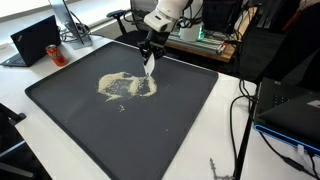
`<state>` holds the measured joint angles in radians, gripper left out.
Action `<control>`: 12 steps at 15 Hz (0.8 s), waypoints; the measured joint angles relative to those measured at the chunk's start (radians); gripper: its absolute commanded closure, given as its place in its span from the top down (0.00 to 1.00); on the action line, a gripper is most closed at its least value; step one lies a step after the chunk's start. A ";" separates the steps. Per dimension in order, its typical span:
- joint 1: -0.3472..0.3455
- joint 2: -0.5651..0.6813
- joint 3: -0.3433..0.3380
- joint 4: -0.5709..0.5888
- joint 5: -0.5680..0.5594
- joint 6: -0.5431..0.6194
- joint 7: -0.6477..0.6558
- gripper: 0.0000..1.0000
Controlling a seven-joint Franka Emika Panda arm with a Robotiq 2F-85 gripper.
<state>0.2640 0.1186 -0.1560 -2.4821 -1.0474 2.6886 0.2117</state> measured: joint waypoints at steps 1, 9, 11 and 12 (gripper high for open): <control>0.000 0.000 0.000 0.000 0.000 0.000 0.000 0.01; -0.092 -0.048 0.139 -0.002 0.278 -0.128 -0.175 0.01; -0.105 -0.082 0.165 -0.003 0.362 -0.158 -0.236 0.01; -0.109 -0.102 0.174 -0.003 0.401 -0.170 -0.265 0.01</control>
<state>0.1552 0.0165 0.0178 -2.4856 -0.6460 2.5187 -0.0534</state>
